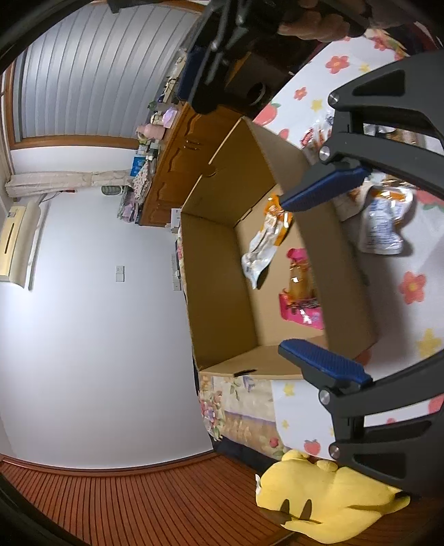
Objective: Organize snacks
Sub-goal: 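Open the right tool to drop the orange pouch into the box, then grasp the gold bar wrapper with the left tool while the right tool grasps the white pouch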
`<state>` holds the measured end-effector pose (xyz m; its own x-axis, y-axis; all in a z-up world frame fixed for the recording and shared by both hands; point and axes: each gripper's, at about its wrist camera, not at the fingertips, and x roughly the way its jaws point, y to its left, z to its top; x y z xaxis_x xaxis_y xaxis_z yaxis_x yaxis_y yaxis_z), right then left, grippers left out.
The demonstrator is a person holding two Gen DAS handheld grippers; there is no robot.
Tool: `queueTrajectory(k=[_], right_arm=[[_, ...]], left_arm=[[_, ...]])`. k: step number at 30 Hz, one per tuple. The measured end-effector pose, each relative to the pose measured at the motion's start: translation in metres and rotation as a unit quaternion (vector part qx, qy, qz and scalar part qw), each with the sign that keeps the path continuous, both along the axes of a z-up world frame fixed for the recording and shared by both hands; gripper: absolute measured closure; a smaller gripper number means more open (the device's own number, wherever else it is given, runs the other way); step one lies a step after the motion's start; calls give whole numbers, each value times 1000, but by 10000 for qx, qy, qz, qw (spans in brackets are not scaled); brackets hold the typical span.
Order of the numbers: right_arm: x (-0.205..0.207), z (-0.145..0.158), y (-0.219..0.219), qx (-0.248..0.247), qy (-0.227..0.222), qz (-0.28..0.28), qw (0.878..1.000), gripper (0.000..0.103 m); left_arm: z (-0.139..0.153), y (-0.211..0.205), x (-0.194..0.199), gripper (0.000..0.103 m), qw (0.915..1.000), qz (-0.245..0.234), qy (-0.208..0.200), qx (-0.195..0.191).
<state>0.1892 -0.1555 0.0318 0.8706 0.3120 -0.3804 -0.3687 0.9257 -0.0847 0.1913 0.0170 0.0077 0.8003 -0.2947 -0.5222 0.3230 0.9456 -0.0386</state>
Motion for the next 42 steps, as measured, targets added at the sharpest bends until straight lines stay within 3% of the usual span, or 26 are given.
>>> queueTrajectory(k=[2, 4, 10, 20, 32, 42], right_arm=[[-9, 2, -1, 9, -36, -33, 10000, 25], [-18, 4, -2, 31, -83, -94, 9999, 15], [-36, 1, -3, 53, -70, -244, 9997, 5], [-59, -12, -12, 74, 92, -405, 9991, 5], [-75, -58, -38, 241, 660, -331, 9970, 5], [-71, -96, -51, 207, 1118, -388, 9928, 7]], left_arm=[[-2, 0, -9, 11, 10000, -13, -16, 15], [-4, 0, -17, 7, 10000, -43, -50, 11], [-11, 2, -36, 5, 9999, -154, 5, -2], [-37, 10, -62, 5, 9991, -146, 388, 15], [-90, 15, -90, 6, 9933, -233, 1122, 129], [-111, 19, -101, 11, 9895, -283, 1403, 189]])
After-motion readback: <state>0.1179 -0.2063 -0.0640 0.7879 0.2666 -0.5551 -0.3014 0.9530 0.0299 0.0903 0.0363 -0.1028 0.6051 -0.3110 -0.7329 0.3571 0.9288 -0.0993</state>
